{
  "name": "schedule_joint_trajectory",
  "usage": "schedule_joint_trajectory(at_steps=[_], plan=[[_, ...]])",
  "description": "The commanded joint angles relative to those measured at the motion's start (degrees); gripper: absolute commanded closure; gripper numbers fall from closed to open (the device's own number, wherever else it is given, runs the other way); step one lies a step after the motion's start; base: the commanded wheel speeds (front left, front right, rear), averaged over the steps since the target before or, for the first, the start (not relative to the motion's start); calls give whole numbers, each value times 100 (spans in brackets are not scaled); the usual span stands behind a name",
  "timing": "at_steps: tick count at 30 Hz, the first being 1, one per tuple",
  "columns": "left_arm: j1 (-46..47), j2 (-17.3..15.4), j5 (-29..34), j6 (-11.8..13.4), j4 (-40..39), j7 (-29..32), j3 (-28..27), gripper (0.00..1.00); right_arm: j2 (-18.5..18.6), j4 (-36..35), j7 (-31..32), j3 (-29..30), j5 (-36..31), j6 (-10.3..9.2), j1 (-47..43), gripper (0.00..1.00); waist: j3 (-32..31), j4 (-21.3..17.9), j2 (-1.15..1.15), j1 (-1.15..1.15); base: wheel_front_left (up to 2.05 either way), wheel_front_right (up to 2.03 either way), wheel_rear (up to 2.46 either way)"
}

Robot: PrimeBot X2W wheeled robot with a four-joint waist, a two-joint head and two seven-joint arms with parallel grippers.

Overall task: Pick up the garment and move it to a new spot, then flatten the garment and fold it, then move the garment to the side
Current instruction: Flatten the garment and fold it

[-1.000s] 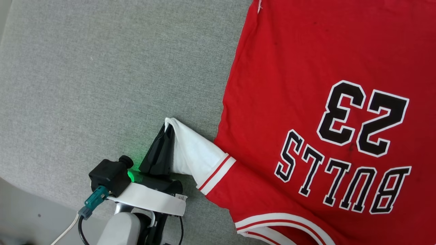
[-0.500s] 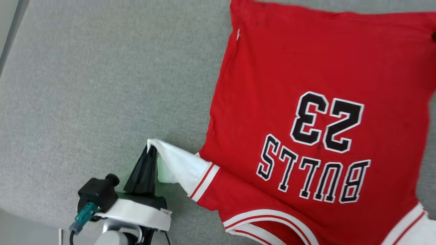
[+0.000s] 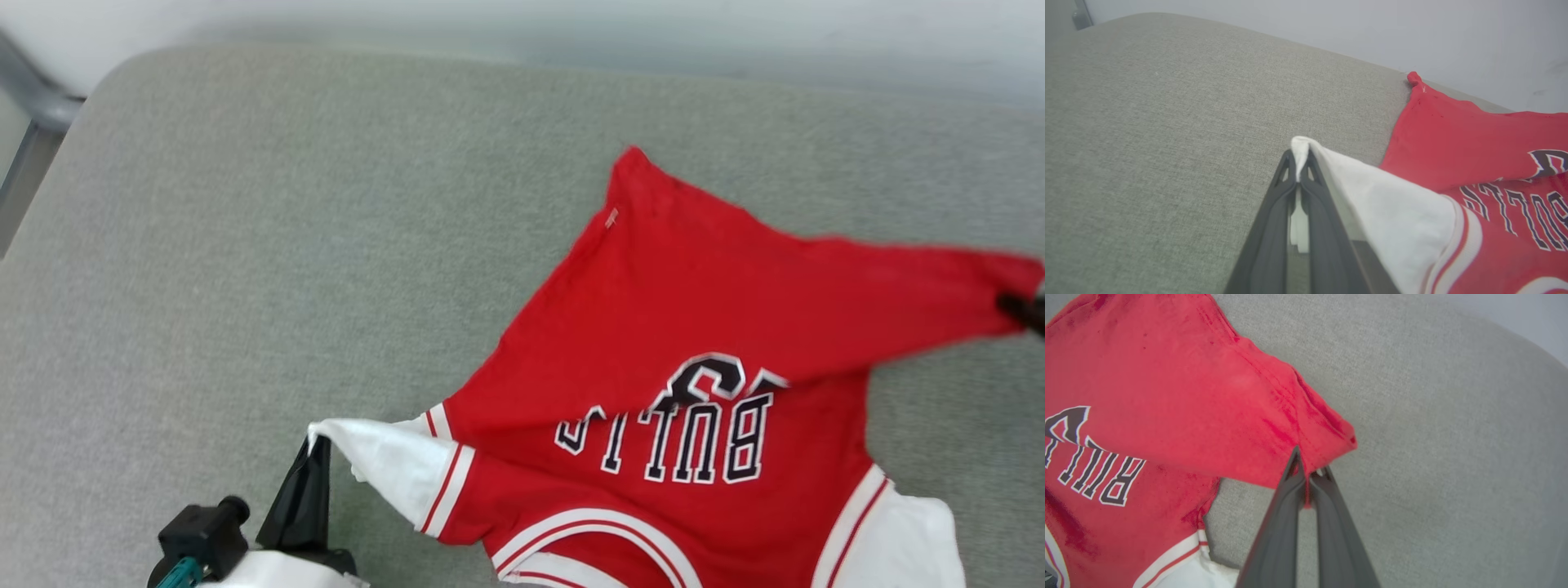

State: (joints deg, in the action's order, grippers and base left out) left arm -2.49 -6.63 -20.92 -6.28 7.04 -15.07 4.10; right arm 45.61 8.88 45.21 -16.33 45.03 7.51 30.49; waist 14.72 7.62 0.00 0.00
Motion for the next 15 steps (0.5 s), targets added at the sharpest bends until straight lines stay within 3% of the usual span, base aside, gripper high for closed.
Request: schedule_joint_trajectory(at_steps=[1,10,15], plan=[[-125,-45,-35,44,20,-11,-48,100,84,-92,-97,63,82,-5,-444,100,-315,-262,0,0,0,0,0],[-497,-116,-97,125,52,-12,-196,100,-110,-172,-467,760,194,-5,-2603,100,-633,-627,0,0,0,0,0],[-563,-131,-143,165,65,-12,-247,100,-441,-35,-610,965,87,-5,-3558,100,-678,-731,0,0,0,0,0]])
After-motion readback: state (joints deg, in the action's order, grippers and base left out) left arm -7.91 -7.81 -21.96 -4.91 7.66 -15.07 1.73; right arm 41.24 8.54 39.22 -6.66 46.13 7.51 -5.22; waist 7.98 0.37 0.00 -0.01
